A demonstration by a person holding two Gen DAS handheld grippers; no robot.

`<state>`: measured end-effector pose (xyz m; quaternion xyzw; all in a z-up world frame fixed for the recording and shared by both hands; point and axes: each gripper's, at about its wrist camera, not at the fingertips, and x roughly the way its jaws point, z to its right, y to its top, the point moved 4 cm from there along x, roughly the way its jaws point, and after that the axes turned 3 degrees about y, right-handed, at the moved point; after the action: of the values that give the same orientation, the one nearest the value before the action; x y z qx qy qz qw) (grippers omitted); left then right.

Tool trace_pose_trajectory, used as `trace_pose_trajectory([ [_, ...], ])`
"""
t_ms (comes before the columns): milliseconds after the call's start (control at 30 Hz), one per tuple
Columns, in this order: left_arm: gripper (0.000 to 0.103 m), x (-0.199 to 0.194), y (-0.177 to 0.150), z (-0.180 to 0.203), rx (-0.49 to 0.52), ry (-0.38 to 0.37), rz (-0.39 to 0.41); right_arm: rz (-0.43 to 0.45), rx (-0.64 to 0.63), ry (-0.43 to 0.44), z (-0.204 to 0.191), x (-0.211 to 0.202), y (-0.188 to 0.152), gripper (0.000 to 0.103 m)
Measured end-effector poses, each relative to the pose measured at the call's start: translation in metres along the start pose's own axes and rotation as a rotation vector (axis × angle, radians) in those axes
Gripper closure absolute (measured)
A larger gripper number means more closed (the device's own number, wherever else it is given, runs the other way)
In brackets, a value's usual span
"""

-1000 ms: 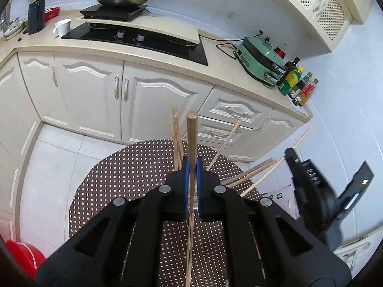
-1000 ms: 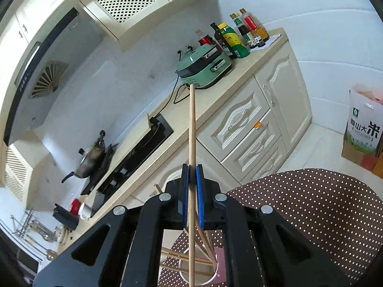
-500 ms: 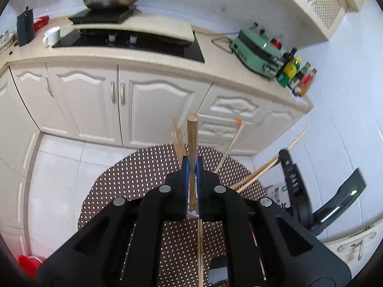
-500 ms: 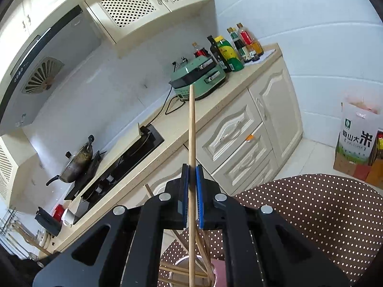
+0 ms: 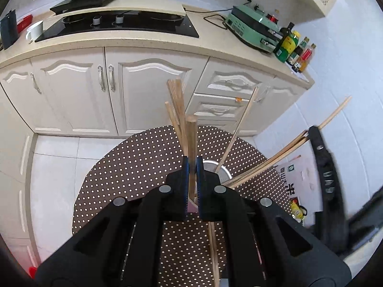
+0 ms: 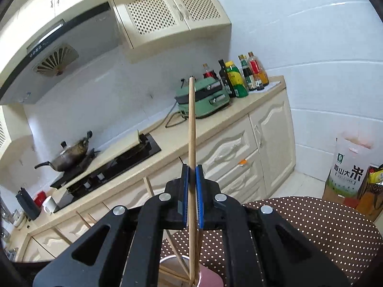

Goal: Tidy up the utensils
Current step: 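Lower both grippers' chopsticks into the pink cup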

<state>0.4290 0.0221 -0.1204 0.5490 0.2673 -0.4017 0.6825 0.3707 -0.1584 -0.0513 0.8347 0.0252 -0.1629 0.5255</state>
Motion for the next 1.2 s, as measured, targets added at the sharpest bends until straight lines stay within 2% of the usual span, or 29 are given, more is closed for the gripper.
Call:
trace_pose_trajectory([
  [133,0.097,0.007,-0.004,-0.002,0.014,-0.011,-0.011,0.027,-0.034,0.006,-0.008,-0.002,-0.006,0.098],
  [267,0.097,0.011,-0.006,0.001,0.037,-0.016,-0.004,0.006,-0.005,0.024,-0.003,0.002,-0.018,0.098],
  [400,0.097,0.017,-0.01,0.0,0.039,-0.021,-0.01,-0.066,-0.027,0.027,-0.003,0.003,-0.037,0.098],
  [667,0.097,0.02,-0.01,-0.002,0.036,-0.021,0.015,-0.159,-0.115,0.051,-0.013,0.001,-0.055,0.098],
  [933,0.093,0.019,-0.015,0.001,0.11,0.035,0.054,-0.306,-0.109,0.041,-0.006,0.016,-0.081,0.097],
  [1067,0.092,0.019,-0.016,0.001,0.126,0.048,0.074,-0.327,-0.131,0.036,-0.011,0.014,-0.082,0.096],
  [1200,0.092,0.023,-0.018,0.002,0.144,0.051,0.052,-0.383,-0.157,0.034,-0.013,0.015,-0.084,0.094],
])
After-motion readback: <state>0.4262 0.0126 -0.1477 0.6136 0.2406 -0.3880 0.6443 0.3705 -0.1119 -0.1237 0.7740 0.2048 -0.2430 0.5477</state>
